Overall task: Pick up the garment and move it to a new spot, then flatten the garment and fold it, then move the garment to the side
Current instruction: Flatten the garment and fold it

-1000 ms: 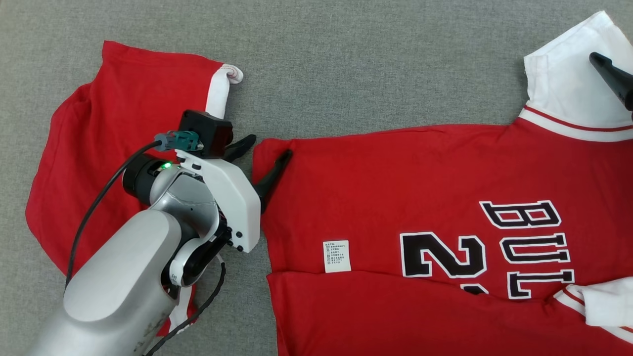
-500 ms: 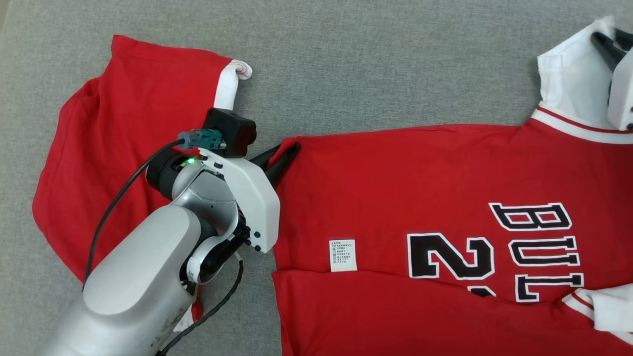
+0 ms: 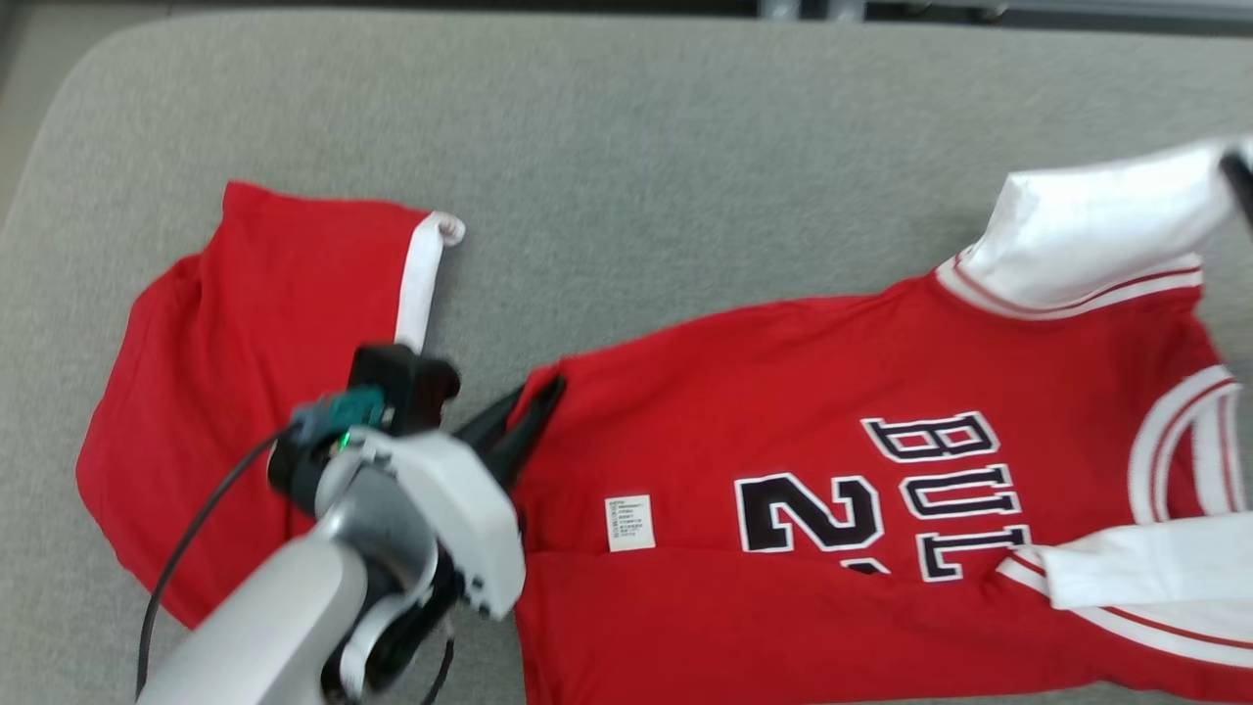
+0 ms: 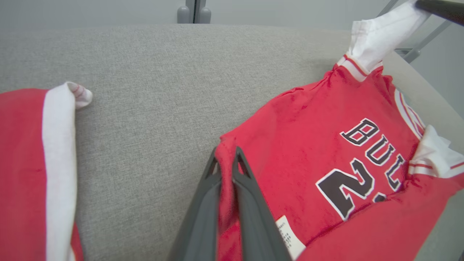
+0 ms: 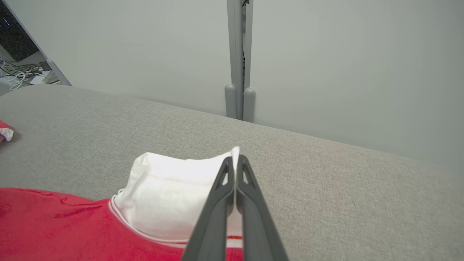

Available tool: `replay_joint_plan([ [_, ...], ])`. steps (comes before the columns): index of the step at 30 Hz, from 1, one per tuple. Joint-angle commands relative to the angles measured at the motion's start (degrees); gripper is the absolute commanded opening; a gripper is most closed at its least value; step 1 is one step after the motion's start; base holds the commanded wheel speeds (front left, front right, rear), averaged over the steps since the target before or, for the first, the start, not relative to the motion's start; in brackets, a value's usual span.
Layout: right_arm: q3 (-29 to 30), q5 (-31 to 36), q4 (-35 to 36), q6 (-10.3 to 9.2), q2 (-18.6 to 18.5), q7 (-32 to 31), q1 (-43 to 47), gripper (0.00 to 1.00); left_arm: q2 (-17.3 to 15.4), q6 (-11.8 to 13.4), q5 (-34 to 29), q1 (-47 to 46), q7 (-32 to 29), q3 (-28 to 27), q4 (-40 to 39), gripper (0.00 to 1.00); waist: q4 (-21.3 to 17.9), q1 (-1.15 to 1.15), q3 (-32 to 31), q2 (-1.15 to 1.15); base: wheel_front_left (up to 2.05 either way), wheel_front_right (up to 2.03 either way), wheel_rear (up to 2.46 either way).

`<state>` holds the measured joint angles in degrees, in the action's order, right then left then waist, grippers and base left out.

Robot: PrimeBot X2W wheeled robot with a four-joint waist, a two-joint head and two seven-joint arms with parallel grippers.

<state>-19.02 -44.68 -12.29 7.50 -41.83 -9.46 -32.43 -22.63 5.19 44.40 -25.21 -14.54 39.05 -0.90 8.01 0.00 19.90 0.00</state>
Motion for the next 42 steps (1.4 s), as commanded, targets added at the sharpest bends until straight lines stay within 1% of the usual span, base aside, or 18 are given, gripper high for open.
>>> replay_joint_plan([
  [1,0.5,-0.5,0.7,-0.01,-0.4,0.6,1.7,0.0,-0.7,0.5,0.3,1.2,0.3,-0.3,-0.7,0.0,-2.7,0.0,-3.7,0.0,0.0,0.0,0.0],
  [5,4.6,-1.6,5.7,-0.01,0.0,3.1,14.5,0.0,-3.2,3.3,1.8,9.6,2.6,-1.7,-7.4,0.0,-4.6,0.0,-7.0,0.0,0.0,0.0,0.0],
  [7,6.2,-1.7,7.8,-0.01,1.4,3.5,20.4,0.0,-3.9,4.8,3.0,14.1,3.6,-2.4,-10.2,0.0,-5.5,0.0,-8.0,0.0,0.0,0.0,0.0],
  [10,6.4,-1.9,10.7,0.01,3.7,2.7,27.7,0.0,-5.0,6.6,4.5,20.2,4.6,-2.6,-12.5,0.0,-6.5,0.0,-8.8,0.0,0.0,0.0,0.0],
  [11,6.0,-1.7,11.2,0.01,4.2,2.5,29.4,0.0,-5.5,6.9,4.6,21.8,4.9,-2.4,-12.7,0.0,-6.9,0.0,-8.8,0.0,0.0,0.0,0.0],
  [12,5.8,-1.0,11.3,0.01,4.5,2.2,30.8,0.0,-5.6,6.4,4.8,23.1,5.4,-1.9,-13.1,0.0,-7.2,0.0,-8.8,0.0,0.0,0.0,0.0],
  [13,5.5,-0.3,11.2,0.01,5.0,1.9,31.8,0.0,-5.0,5.9,6.0,24.6,6.2,-1.8,-13.4,0.0,-7.5,0.0,-8.8,0.0,0.0,0.0,0.0],
  [14,5.1,0.3,11.0,0.01,5.5,1.7,32.5,0.0,-4.8,6.2,6.6,26.1,6.8,-2.2,-13.0,0.0,-7.8,0.0,-8.7,0.0,0.0,0.0,0.0],
  [15,4.8,1.3,10.5,0.01,5.7,1.4,32.9,0.0,-5.7,6.4,6.0,26.8,7.5,-2.5,-12.4,0.1,-8.1,0.0,-8.8,0.0,0.0,0.0,0.0],
  [16,4.8,2.5,10.0,0.01,5.8,1.2,33.1,0.18,-5.6,6.7,6.1,27.5,8.1,-2.6,-12.0,0.48,-8.2,0.0,-8.7,0.0,0.0,0.0,0.0],
  [17,5.0,3.9,9.2,0.01,5.9,0.6,33.2,1.0,-4.9,7.0,6.6,28.3,8.9,-2.8,-11.7,1.0,-8.3,0.0,-8.7,0.0,0.0,0.0,0.0],
  [21,7.2,6.0,8.8,0.01,6.4,-2.9,32.6,1.0,-4.9,8.2,5.2,29.8,12.3,-4.2,-10.5,1.0,-8.4,0.0,-8.7,0.0,0.0,0.0,0.0],
  [25,12.5,6.1,12.7,0.01,6.7,-6.5,31.5,1.0,-4.0,10.2,3.0,31.3,19.3,-7.2,-10.7,1.0,-8.0,0.0,-8.3,0.0,0.0,0.0,0.0],
  [28,14.8,8.1,14.5,0.01,7.0,-10.2,30.2,1.0,-3.5,11.4,0.2,31.5,24.3,-8.3,-10.6,1.0,-7.7,0.0,-7.6,0.0,0.0,0.0,0.0],
  [32,13.4,10.5,13.1,0.01,8.3,-15.3,28.8,1.0,-1.8,11.9,-4.2,29.5,27.9,-7.9,-9.1,1.0,-6.2,0.0,-6.5,0.0,0.0,0.0,0.0],
  [36,12.0,12.6,8.4,-0.01,10.5,-17.1,26.9,1.0,1.1,10.8,-7.6,27.9,29.4,-8.8,-7.3,1.0,-4.7,0.0,-4.9,0.0,0.0,0.0,0.0],
  [41,10.9,15.2,1.7,-0.01,13.3,-17.3,24.0,1.0,5.2,7.6,-10.9,27.0,29.8,-11.3,-5.5,1.0,-3.8,0.0,-3.0,0.0,0.0,0.0,0.0],
  [42,10.9,15.2,1.7,-0.01,13.3,-17.3,24.0,1.0,5.2,7.6,-10.9,27.0,29.8,-11.3,-5.5,1.0,-3.8,0.0,-3.0,0.0,0.0,0.0,0.0],
])
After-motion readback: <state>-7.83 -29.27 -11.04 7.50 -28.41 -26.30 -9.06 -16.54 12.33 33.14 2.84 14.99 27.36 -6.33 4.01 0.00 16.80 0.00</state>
